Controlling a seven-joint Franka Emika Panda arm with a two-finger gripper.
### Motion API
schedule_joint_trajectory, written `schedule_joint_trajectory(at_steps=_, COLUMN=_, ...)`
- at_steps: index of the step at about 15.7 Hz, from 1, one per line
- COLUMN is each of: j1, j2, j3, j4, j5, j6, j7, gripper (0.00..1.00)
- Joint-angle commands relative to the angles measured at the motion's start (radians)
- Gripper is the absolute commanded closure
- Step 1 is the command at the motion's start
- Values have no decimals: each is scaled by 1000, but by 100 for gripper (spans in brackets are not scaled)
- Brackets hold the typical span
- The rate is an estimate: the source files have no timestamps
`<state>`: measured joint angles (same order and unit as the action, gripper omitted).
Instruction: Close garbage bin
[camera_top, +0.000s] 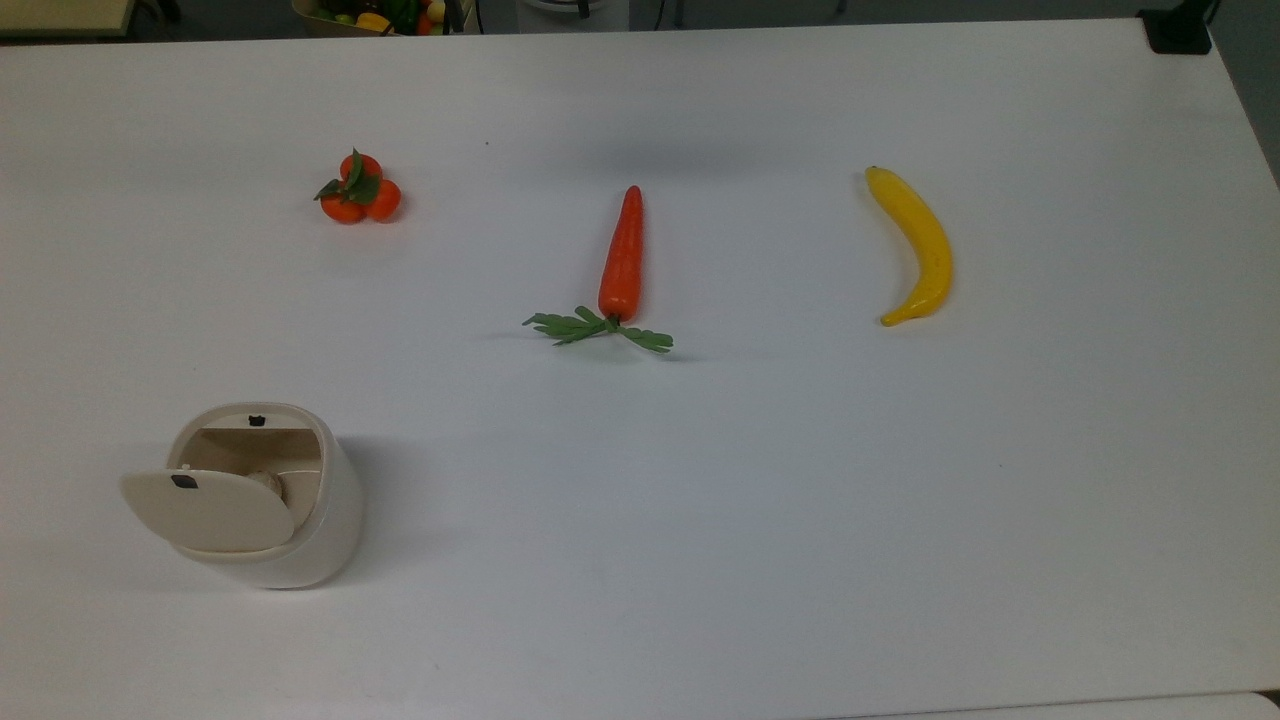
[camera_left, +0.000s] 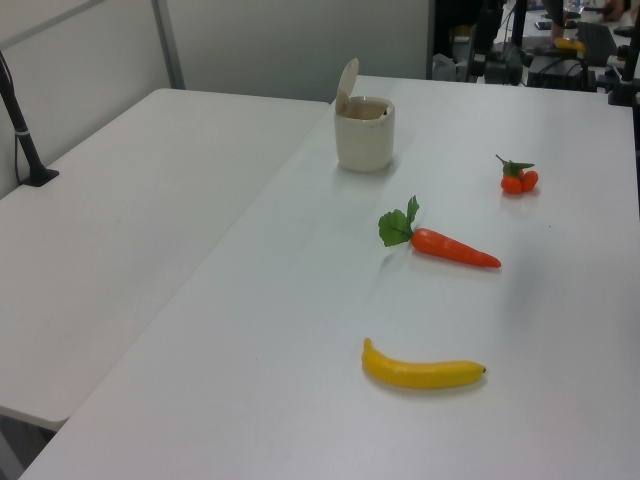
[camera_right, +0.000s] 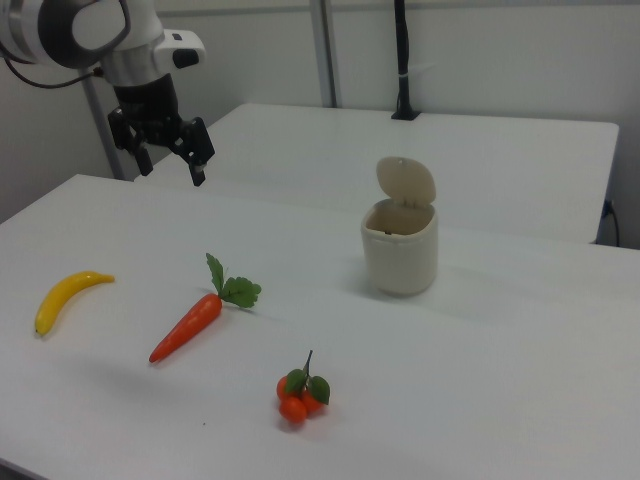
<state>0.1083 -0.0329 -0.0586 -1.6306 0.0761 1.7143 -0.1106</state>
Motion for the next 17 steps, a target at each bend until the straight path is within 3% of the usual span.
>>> schedule_joint_trajectory(at_steps=1, j1=5, j2=-12, j3=-6, j4=-18, j5=5, j6=25, j7=-9, gripper=0)
schedule_joint_trajectory(at_steps=14, j1=5, j2=-10, j3=-7, j4=-17, j5=11, j6=27, j7=-20, gripper=0)
schedule_joint_trajectory(at_steps=17, j1=5, j2=-9, j3=-9, j4=-18, j5=13, j6=27, j7=-37, gripper=35)
